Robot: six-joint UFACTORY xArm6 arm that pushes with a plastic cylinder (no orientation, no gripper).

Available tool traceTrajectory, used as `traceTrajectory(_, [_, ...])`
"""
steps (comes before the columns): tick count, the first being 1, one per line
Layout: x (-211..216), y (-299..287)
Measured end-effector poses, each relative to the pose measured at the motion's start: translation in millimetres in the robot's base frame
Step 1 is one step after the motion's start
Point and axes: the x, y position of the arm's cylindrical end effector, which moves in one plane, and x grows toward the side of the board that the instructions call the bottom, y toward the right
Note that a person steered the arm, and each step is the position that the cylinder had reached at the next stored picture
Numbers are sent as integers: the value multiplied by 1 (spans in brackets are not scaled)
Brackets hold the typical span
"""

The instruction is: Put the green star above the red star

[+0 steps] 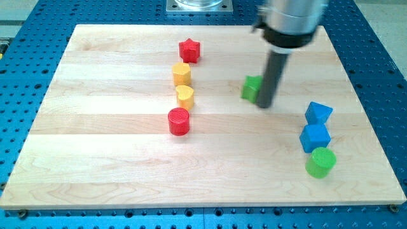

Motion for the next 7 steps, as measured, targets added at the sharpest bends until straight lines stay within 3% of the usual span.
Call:
traceTrajectory(1, [-54,-20])
traceTrajectory(2, [-77,-21])
traceTrajectory(3, [-51,-43])
traceTrajectory(4, [-59,-69])
traceTrajectory(6, [-135,-34])
traceTrajectory(7, [-150,0])
